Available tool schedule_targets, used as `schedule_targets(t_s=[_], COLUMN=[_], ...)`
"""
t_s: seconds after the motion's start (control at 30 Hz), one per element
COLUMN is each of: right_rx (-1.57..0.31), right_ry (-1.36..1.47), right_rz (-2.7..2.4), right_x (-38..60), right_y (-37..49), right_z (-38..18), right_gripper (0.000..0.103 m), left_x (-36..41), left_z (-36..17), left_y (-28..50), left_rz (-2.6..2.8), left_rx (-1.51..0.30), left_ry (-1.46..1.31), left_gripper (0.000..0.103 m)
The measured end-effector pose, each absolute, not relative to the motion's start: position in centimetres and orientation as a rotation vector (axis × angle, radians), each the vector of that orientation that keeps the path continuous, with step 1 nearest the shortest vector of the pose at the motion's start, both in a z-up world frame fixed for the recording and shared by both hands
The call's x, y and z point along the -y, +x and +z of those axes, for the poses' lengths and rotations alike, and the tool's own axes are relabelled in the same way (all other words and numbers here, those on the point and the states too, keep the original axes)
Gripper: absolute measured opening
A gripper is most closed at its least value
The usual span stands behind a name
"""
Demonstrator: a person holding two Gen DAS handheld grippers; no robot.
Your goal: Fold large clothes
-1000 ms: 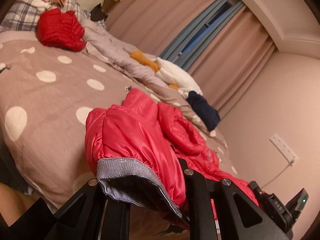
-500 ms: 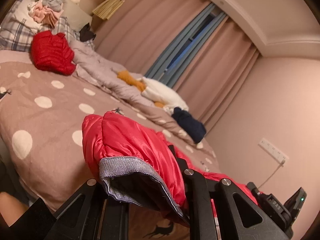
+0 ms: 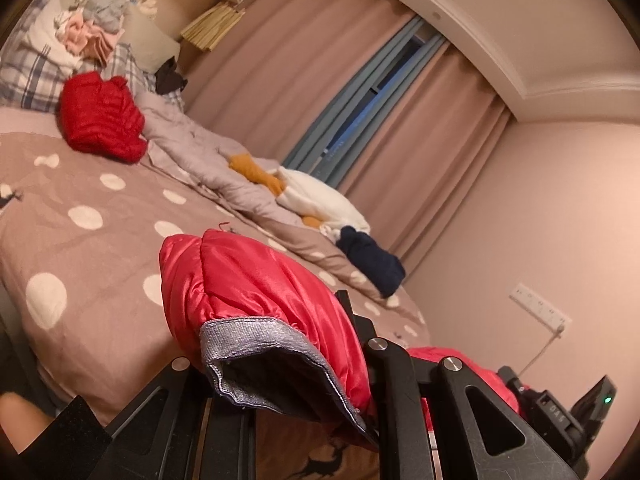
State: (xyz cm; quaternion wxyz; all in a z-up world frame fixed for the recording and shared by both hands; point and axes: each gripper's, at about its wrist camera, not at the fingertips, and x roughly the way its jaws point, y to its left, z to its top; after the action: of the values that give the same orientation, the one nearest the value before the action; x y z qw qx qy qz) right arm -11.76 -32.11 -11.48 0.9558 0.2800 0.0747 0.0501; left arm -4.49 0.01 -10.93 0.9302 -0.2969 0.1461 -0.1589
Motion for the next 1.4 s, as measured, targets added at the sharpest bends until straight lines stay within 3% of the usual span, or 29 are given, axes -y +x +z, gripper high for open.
schedule_targets(t_s=[0.4, 0.77, 1.4], right_rx=[-0.194, -0.190, -0.357], right_ry=[0.580, 0.531, 0.600], right_rz=[0.070, 0.010, -0.086], right_x=[32.0, 31.5, 33.2], right_y=[-9.6, -4.8, 2.8], right_z=[-10.6, -9.8, -9.3], right_gripper=[0.021, 0.022, 0.022], left_x=[0.4, 0.8, 3.9], left_z=[-10.6, -9.8, -9.1], left_y=[-3.0, 3.1, 9.4], left_rz=[-0.333, -0.363, -0.330], left_rx=[-0.329, -0.351, -0.485], left_ry=[-0.578, -0.539, -0.429], left_gripper=[0.015, 0.015, 0.015])
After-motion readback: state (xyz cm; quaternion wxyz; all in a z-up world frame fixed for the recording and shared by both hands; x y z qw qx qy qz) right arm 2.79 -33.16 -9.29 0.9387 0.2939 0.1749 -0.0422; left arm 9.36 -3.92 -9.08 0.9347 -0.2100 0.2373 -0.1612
